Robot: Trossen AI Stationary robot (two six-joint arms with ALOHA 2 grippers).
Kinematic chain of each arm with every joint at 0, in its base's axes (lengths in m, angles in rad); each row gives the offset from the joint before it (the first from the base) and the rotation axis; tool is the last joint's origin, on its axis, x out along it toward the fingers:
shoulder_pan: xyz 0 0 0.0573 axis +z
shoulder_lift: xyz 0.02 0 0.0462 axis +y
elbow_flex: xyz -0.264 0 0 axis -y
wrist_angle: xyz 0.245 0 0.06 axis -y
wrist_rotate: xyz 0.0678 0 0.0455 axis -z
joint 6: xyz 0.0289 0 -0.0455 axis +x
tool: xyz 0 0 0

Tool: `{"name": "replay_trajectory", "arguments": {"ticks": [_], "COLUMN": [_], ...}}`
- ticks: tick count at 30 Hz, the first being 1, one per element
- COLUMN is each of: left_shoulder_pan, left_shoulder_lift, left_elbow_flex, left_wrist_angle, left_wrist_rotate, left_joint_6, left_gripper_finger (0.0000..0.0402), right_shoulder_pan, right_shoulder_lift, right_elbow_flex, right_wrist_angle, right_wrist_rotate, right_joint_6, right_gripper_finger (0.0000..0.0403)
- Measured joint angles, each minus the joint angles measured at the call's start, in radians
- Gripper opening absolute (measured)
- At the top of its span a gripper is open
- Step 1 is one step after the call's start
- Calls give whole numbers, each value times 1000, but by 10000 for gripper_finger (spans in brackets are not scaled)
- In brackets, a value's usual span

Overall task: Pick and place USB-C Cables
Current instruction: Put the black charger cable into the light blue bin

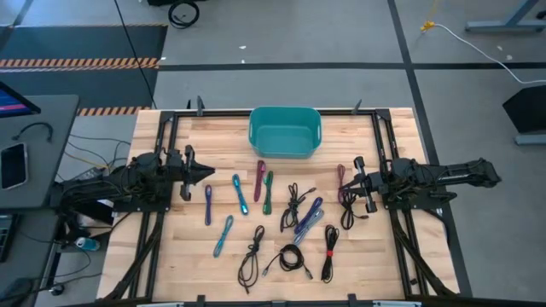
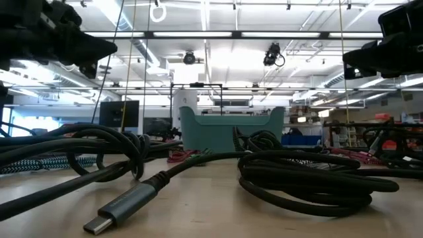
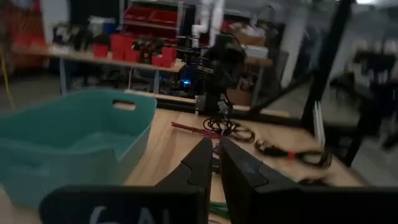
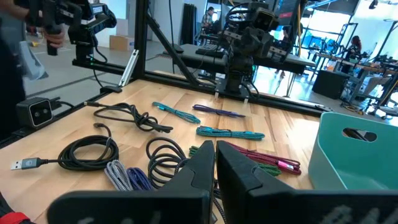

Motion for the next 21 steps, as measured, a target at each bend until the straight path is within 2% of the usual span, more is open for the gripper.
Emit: {"name": "replay_trajectory", "arguments": {"ticks": [2,7,9,15,21], "left_shoulder_pan": [0,0,0,0,0], "left_shoulder_lift": [0,0,0,0,0], "left_elbow_flex": [0,0,0,0,0], "left_wrist_angle": [2,60,112,198,192], "left_wrist_rotate": [-19,-124,-191,-355,-387], "left_joint_6": [-130,-571,-669,-638,-627], "left_gripper_finger": [36,36,36,36,36], "right_shoulder_pan": [0,-13,-16,-20,-20], "right_shoulder_lift": [0,0,0,0,0], "right_elbow_flex": [0,0,0,0,0], "right_wrist_angle": [-3,1,0,0,32], "right_wrist_rotate": [17,183,242,386,400], "right_joint_6": [-35,-196,-212,-241,-241], "right_gripper_finger": [24,24,24,24,24]}}
